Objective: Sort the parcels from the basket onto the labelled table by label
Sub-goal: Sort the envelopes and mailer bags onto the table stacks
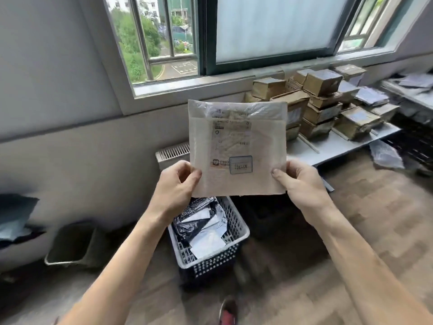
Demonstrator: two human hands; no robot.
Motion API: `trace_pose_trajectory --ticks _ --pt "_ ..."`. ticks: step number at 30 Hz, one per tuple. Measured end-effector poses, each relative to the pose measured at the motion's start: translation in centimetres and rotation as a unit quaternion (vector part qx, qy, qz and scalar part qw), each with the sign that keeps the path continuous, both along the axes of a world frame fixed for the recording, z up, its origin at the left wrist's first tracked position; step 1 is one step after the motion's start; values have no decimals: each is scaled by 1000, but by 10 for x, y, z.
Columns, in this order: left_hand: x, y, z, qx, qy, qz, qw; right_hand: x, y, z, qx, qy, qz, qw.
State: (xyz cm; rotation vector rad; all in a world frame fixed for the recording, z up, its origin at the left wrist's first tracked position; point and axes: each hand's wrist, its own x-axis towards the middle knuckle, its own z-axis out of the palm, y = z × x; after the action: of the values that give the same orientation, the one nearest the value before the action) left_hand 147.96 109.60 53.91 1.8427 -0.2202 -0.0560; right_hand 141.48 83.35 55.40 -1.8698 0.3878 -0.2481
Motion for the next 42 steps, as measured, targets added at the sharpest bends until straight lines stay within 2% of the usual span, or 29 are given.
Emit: trace_pose_trajectory --ticks 4,9,19,25,31,38,42 --pt "-17 -35 -9 10 -2 2 1000 -21 -35 -10 -41 41 23 998" --pt "-26 -99 -17 41 -15 19 999 -25 -90 -29 -50 37 30 998" --pt "-24 -298 -38 62 -9 79 995 -23 -270 -44 -72 50 28 996" --pt "-9 -388 -52 71 12 79 994 -2 -359 -62 -81 72 24 994" --pt "31 -469 -68 75 32 54 995 39 -442 -86 -85 99 12 991" --pt "117 -582 -97 49 68 3 996 114 -560 -105 -94 131 -28 987" --pt "165 -654 -108 86 77 -48 992 146 -640 -105 -97 153 -61 982"
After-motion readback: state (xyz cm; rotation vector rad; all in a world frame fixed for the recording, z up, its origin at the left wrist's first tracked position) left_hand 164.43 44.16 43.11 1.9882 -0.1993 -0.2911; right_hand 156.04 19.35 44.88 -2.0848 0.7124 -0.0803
